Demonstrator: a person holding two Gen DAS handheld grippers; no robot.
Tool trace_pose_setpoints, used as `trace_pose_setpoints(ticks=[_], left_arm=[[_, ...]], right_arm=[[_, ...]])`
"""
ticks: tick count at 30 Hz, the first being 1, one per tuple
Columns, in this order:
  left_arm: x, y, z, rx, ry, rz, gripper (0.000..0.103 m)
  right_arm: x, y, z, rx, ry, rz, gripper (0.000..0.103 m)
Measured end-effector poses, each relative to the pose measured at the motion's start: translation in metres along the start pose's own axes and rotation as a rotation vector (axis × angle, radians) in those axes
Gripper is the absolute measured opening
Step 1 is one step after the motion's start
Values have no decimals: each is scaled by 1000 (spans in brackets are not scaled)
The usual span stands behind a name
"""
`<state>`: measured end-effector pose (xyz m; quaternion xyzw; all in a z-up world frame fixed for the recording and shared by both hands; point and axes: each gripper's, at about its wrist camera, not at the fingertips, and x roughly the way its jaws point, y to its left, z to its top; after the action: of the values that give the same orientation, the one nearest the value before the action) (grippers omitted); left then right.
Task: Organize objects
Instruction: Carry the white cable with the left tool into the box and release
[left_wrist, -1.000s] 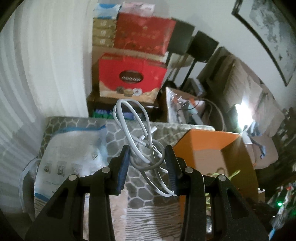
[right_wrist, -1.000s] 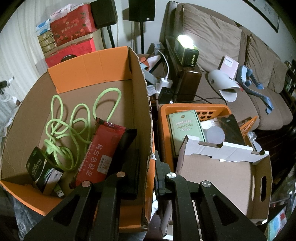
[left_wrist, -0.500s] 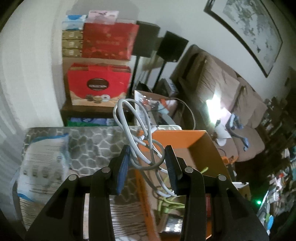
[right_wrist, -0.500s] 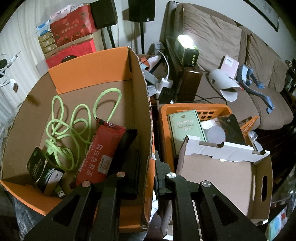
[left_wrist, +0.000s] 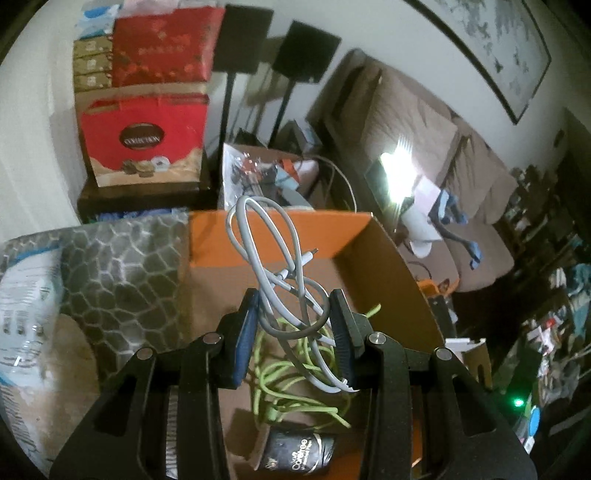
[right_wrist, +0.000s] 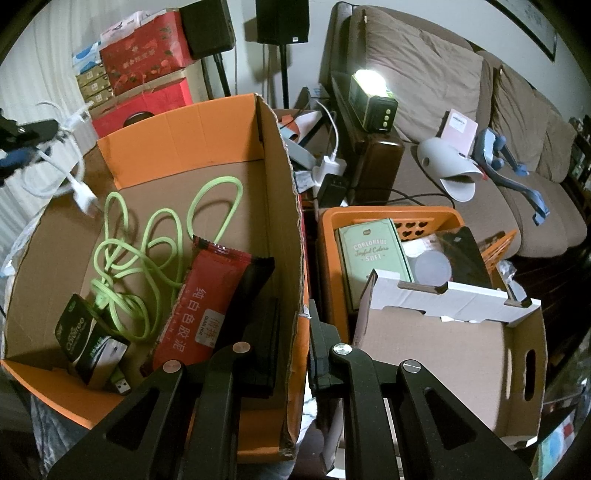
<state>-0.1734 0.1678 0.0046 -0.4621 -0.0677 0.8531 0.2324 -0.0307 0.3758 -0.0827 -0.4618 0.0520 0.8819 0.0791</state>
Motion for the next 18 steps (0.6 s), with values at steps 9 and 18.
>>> trace_pose_setpoints(ticks=[9,18], left_arm=[[33,-10,-14,22,62,26,36],[48,-11,-20,54,114,41,36]], right_arm=[[0,0,0,1,0,0,11],[0,1,1,1,1,0,11]])
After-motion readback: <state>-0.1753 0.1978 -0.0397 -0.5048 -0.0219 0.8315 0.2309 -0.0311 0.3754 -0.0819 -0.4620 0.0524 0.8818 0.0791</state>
